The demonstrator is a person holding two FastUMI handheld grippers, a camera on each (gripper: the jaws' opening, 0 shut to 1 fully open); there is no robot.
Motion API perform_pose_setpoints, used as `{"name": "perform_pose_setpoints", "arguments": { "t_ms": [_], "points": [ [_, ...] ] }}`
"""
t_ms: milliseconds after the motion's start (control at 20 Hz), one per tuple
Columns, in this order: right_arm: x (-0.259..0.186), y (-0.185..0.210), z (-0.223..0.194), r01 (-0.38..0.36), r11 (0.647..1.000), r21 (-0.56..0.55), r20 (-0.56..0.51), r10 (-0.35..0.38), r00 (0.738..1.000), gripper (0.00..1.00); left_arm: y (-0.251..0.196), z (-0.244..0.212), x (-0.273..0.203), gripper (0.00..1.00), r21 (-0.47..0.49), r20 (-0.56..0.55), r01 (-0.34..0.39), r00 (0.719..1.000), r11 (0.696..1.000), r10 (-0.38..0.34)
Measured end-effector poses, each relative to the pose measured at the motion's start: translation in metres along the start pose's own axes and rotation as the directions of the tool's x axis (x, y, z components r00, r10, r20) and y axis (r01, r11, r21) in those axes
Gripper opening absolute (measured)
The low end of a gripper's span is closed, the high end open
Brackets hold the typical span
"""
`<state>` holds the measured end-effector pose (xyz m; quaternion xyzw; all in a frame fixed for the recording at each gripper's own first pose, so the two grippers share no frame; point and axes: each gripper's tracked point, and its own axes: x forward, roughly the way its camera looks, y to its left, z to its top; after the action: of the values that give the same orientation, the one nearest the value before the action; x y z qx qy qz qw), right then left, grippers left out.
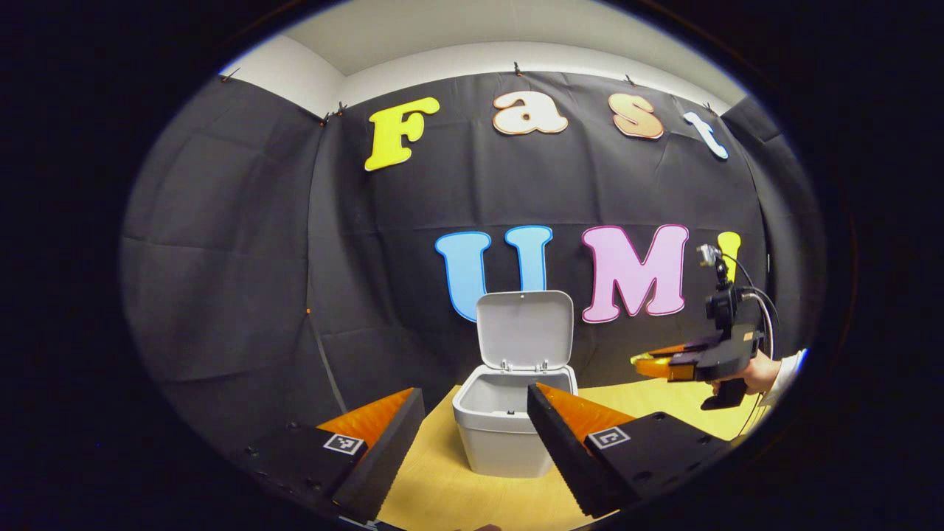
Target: Press the lid of the desktop garbage bin to open it, pick up the crumpled paper on the desktop and throw it into the bin, then pick up the pop can on the desktop and drop it into the bin, and finally close the garbage bin lid.
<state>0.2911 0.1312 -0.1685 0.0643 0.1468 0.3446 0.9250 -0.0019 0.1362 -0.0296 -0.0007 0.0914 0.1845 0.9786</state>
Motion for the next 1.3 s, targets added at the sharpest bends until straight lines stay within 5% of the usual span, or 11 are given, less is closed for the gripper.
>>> {"name": "perform_pose_setpoints", "arguments": {
  "t_ms": [300,650,800,850,1300],
  "points": [
    [0.016,0.087,0.032,-0.147,0.988,-0.035,0.066,0.150,0.987,0.34,0.015,-0.004,-0.021,0.94,-0.010,-0.002,-0.035,0.999,0.999,0.035],
    [0.073,0.148,-0.019,-0.251,0.965,-0.081,-0.094,0.243,0.965,0.36,0.012,-0.012,-0.039,0.94,-0.025,-0.021,-0.048,0.999,0.999,0.047],
    [0.072,0.155,-0.031,-0.259,0.964,-0.060,-0.138,0.249,0.959,0.89,0.004,-0.017,-0.040,0.94,-0.049,-0.025,-0.037,0.999,0.998,0.036],
    [0.070,0.153,-0.026,-0.253,0.965,-0.068,-0.123,0.243,0.962,0.97,0.000,-0.018,-0.038,0.94,-0.057,-0.023,-0.026,0.999,0.998,0.025],
    [0.015,0.072,0.029,-0.109,0.991,-0.074,0.000,0.109,0.994,0.98,-0.075,-0.027,0.003,0.96,-0.149,0.015,0.167,0.986,0.975,-0.166]
  ]
}}
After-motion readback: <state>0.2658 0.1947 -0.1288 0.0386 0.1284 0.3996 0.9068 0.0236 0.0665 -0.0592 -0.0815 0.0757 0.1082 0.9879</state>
